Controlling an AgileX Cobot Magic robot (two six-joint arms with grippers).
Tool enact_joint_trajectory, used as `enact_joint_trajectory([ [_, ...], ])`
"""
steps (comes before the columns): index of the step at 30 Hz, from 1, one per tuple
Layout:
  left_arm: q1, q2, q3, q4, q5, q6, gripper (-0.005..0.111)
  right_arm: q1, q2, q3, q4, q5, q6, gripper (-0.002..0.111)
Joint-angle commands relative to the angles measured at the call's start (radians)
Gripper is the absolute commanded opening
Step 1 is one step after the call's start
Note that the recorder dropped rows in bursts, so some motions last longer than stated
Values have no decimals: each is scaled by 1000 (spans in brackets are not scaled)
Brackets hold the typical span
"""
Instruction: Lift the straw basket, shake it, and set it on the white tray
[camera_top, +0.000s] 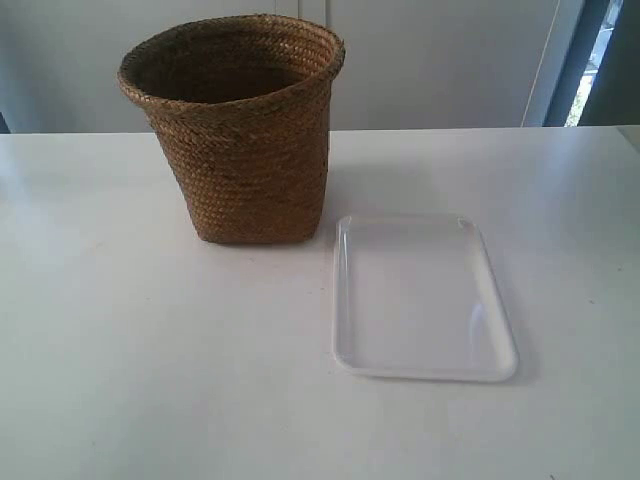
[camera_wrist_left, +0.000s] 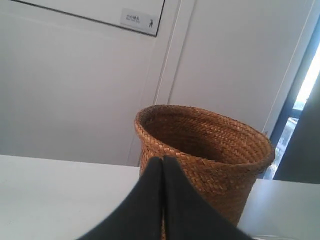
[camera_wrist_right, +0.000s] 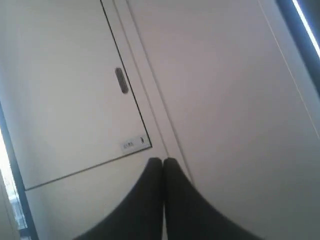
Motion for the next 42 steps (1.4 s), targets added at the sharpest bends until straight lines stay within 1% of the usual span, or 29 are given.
enact_joint_trajectory([
  [1, 1, 280, -202, 6, 44, 17, 0, -4, 340, -172, -3, 24, -17, 0],
  [2, 1, 393, -305, 6, 110, 20, 0, -4, 516, -294, -17, 108, -13, 0],
  [3, 1, 452, -364, 6, 152, 20, 0, -4, 599, -363, -34, 177, -11, 0],
  [4, 1, 557, -476, 6, 229, 30, 0, -4, 736, -511, -43, 342, -11, 0],
  [5, 1, 603, -540, 6, 272, 46, 0, -2, 803, -587, -43, 430, -11, 0],
  [6, 1, 677, -669, 6, 343, 75, 0, -3, 914, -717, -43, 576, -15, 0],
  [7, 1, 715, -732, 6, 386, 87, 0, -3, 960, -783, -43, 647, -29, 0],
  [8, 3, 778, -843, 6, 464, 97, 0, -3, 1026, -891, -43, 757, -71, 0],
  [9, 7, 840, -946, 10, 518, 97, 0, 5, 1070, -981, -29, 822, -111, 0],
  [10, 18, 877, -1002, 13, 560, 97, 0, 13, 1096, -1035, -11, 847, -151, 0],
  [11, 41, 945, -1099, 13, 629, 97, 0, 31, 1128, -1100, 20, 881, -216, 0],
  [13, 90, 1061, -1237, 10, 738, 90, 0, 57, 1168, -1209, 93, 944, -318, 0],
  [15, 144, 1180, -1359, -36, 835, 89, 0, 75, 1209, -1295, 174, 991, -387, 0],
  [17, 176, 1271, -1474, -99, 920, 102, 0, 84, 1256, -1376, 247, 1054, -435, 0],
  [18, 182, 1299, -1510, -122, 941, 114, 1, 87, 1272, -1400, 269, 1074, -446, 0],
  [20, 182, 1342, -1571, -170, 973, 165, 6, 87, 1316, -1457, 344, 1120, -491, 0],
  [21, 182, 1362, -1601, -205, 989, 199, 11, 87, 1335, -1485, 389, 1136, -518, 1],
  [24, 173, 1412, -1665, -307, 1019, 295, 31, 87, 1405, -1548, 505, 1181, -593, 8],
  [27, 173, 1439, -1701, -345, 1037, 340, 47, 87, 1458, -1589, 572, 1207, -624, 25],
  [31, 173, 1455, -1711, -309, 1042, 366, 63, 88, 1503, -1615, 644, 1214, -649, 64],
  [32, 173, 1458, -1711, -309, 1038, 367, 66, 93, 1511, -1617, 656, 1210, -661, 71],
  [33, 173, 1463, -1711, -311, 1029, 367, 68, 98, 1516, -1617, 657, 1200, -677, 75],
  [35, 173, 1471, -1711, -324, 1019, 367, 70, 113, 1531, -1617, 657, 1176, -683, 76],
  [42, 173, 1524, -1711, -315, 1001, 367, 71, 149, 1584, -1617, 657, 1099, -681, 76],
])
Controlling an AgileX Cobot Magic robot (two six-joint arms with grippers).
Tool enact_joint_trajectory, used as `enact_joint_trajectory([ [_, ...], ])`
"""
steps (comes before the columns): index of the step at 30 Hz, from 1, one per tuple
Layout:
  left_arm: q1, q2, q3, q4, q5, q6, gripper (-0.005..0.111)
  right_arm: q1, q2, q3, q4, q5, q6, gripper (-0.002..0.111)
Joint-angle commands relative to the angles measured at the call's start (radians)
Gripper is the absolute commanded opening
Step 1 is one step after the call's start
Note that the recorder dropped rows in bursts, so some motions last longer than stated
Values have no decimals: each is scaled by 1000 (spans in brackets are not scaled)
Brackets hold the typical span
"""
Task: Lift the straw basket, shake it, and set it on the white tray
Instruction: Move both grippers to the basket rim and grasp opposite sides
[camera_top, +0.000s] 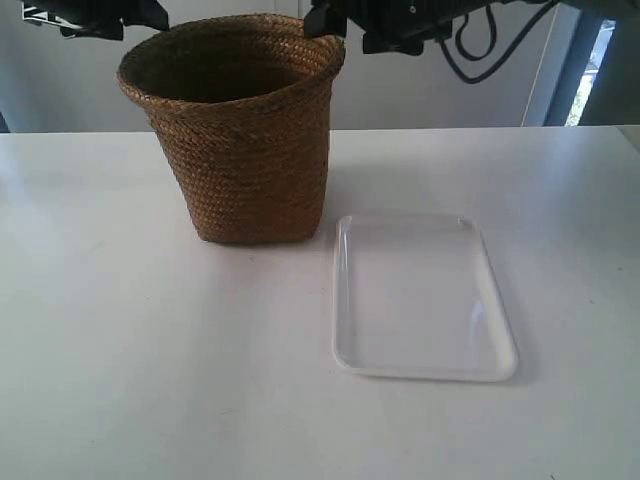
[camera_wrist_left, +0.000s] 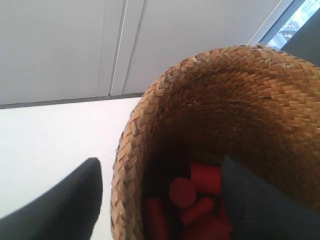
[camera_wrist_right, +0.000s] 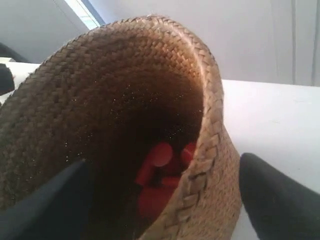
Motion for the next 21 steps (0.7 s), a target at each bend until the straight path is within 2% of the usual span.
enact_joint_trajectory([
  [1, -2, 36, -8, 2, -3, 10, 71, 12, 32, -4, 9, -57, -9, 76],
  [7, -2, 90, -8, -2, -11, 8, 70, 18, 82, -4, 7, -89, 13, 75],
  [16, -2, 138, -8, -28, -22, 7, 68, 18, 137, -4, 14, -122, 39, 62],
  [18, -2, 138, -8, -28, -22, 7, 60, 18, 144, -4, 14, -122, 41, 52],
  [21, -2, 138, -8, -28, -24, 7, 34, 18, 145, -4, 15, -129, 76, 31],
])
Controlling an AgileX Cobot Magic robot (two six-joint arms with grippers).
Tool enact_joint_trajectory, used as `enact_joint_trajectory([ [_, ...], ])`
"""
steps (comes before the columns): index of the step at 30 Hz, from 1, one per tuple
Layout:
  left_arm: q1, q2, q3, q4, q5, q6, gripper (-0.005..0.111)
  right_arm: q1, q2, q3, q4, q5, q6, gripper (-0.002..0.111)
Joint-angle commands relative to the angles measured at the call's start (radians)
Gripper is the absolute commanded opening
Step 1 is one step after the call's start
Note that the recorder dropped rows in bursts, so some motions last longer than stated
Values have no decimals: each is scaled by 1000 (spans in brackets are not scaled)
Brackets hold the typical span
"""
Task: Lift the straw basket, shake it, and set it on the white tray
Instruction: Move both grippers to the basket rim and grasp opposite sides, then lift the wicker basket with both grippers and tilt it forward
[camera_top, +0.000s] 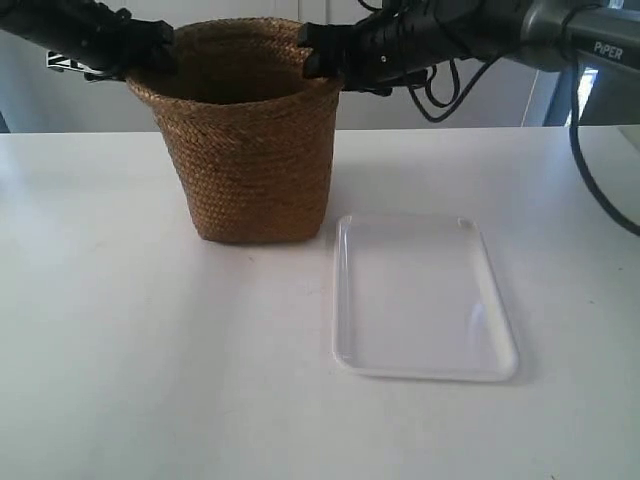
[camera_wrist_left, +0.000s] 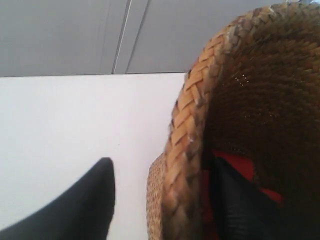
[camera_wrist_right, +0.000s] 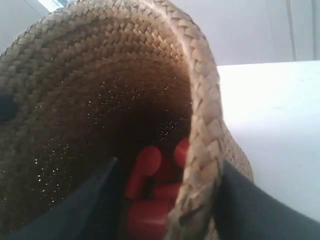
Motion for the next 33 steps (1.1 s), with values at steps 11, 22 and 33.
enact_joint_trajectory([
  [11, -4, -50, 0, -8, 41, 65, 0, -1, -40, 0, -8, -7, -81, 0],
  [22, -103, -289, 234, 0, -110, 212, 0, 100, -227, 182, -115, -203, -130, 0],
  [33, -156, -587, 811, -34, -630, 188, 0, 128, -521, 588, -129, -461, -160, 0],
])
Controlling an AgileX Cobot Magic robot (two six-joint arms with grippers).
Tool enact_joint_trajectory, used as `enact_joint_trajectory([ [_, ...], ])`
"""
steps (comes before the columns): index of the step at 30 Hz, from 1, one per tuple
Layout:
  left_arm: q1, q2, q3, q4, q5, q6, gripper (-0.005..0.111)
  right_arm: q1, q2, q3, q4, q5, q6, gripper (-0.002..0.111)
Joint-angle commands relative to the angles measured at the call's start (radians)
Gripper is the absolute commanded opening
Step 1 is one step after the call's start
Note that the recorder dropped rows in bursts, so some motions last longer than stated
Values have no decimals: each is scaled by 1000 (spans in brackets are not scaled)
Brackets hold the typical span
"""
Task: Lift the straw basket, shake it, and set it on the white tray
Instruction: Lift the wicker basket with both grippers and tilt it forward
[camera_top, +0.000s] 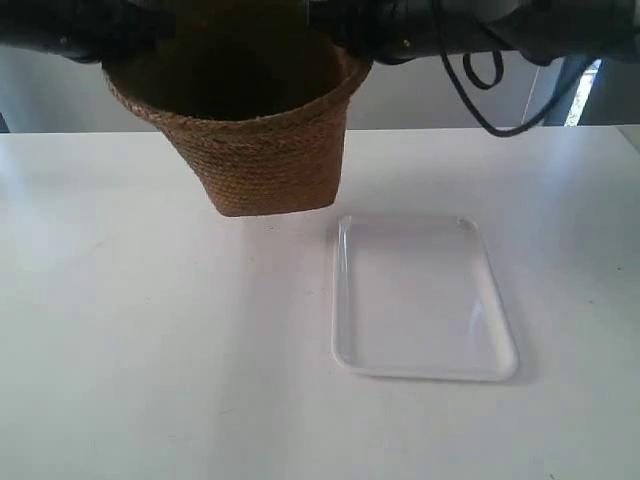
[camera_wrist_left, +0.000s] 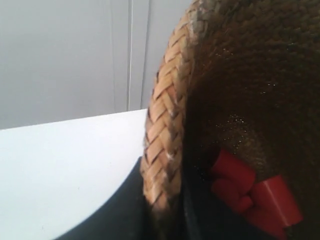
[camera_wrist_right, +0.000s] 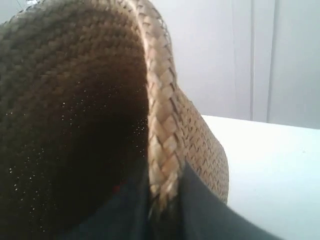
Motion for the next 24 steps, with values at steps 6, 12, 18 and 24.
enact_joint_trajectory([
  [6, -168, -245, 448, 62, -498, 7, 0, 110, -210, 299, -30, -305, -149, 0],
  [12, -293, -375, 628, 87, -695, 7, 0, 240, -331, 534, -46, -607, -151, 0],
  [18, -313, -449, 751, 97, -805, 7, 0, 366, -426, 730, -121, -877, -149, 0],
  [24, -313, -501, 868, 190, -882, -34, 0, 420, -460, 865, -116, -1033, -145, 0],
])
